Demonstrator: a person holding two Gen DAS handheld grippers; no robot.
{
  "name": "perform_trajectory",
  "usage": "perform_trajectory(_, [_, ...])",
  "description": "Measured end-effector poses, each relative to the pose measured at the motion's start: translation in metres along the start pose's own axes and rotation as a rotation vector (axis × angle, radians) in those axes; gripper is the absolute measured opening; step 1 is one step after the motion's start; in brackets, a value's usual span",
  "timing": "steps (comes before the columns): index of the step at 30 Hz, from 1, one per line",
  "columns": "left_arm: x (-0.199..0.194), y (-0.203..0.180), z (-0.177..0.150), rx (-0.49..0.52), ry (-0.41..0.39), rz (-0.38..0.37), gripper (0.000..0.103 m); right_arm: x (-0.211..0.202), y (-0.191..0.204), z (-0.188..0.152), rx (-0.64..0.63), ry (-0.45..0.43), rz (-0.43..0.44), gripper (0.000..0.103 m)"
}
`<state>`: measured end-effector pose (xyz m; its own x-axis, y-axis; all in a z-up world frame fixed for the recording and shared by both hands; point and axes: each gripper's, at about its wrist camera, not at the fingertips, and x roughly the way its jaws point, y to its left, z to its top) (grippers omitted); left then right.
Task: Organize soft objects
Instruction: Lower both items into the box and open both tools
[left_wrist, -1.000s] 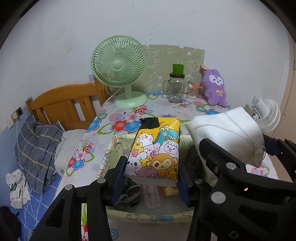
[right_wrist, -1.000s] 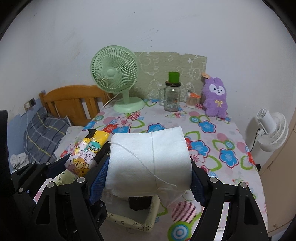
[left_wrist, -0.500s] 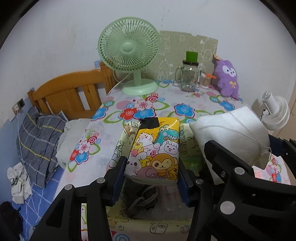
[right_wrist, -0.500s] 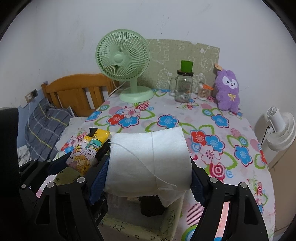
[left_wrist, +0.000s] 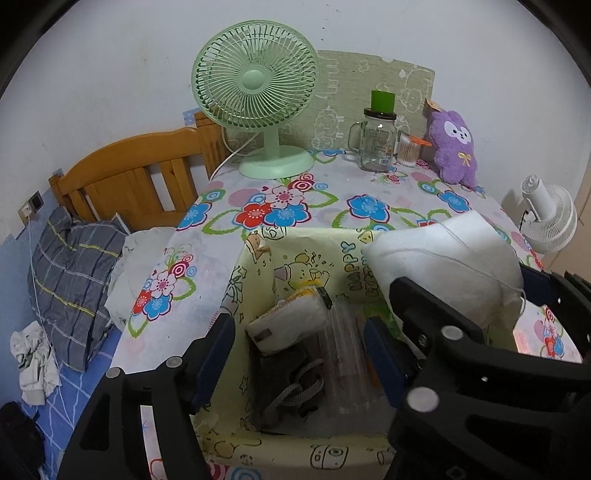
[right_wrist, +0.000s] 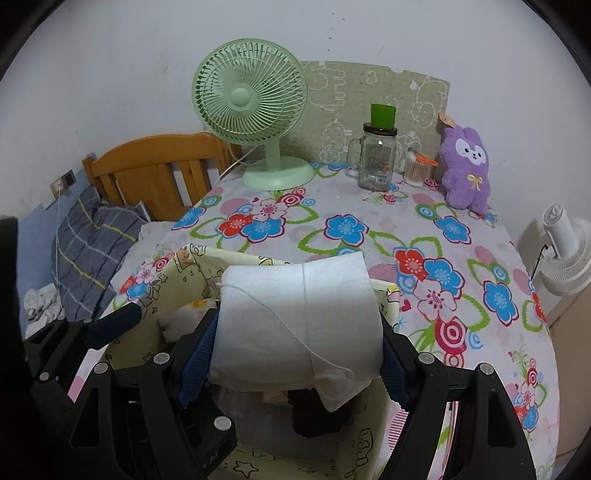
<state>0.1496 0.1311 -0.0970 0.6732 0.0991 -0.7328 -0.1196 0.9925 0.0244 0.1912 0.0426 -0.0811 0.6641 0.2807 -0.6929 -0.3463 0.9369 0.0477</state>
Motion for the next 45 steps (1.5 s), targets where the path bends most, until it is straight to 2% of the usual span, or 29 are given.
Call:
perform_trajectory(8, [-0.009,0.003,-0.008,0.016,0.007,-0.015,0.075,-0.004,0.01,-0.005,-0.033,-0.025,0.003,0.081])
perform_trajectory(10, [-0.012,0.006,-0.01,0.012,0.01,-0.038,0.077,-0.006,0.014,-0.006,-0.046,-0.034,0.016,0.083])
perform_trajectory(15, [-0.018,0.006,-0.016,0.019,0.009,-0.049,0.083,-0.008,0.019,-0.009,-0.057,-0.043,0.017,0.095])
perform_trajectory(20, [-0.025,0.005,-0.02,0.028,0.0,-0.041,0.086,-0.013,0.024,-0.013,-0.072,-0.062,0.008,0.098])
perform_trajectory(21, [-0.026,0.005,-0.02,0.026,-0.004,-0.037,0.09,-0.015,0.025,-0.013,-0.075,-0.067,0.006,0.098])
perform_trajectory(22, [-0.027,0.006,-0.02,0.017,-0.007,-0.014,0.098,-0.017,0.026,-0.013,-0.079,-0.072,0.004,0.098])
perform_trajectory(24, [-0.029,0.009,-0.021,0.003,-0.018,0.013,0.102,-0.02,0.026,-0.013,-0.088,-0.083,0.001,0.099])
perform_trajectory(30, [-0.037,0.01,-0.02,-0.005,-0.04,0.018,0.102,-0.029,0.024,-0.013,-0.07,-0.095,0.03,0.1])
perform_trajectory(45, [-0.05,-0.011,-0.017,0.014,-0.065,-0.011,0.102,-0.051,0.003,-0.016,-0.045,-0.102,-0.01,0.1])
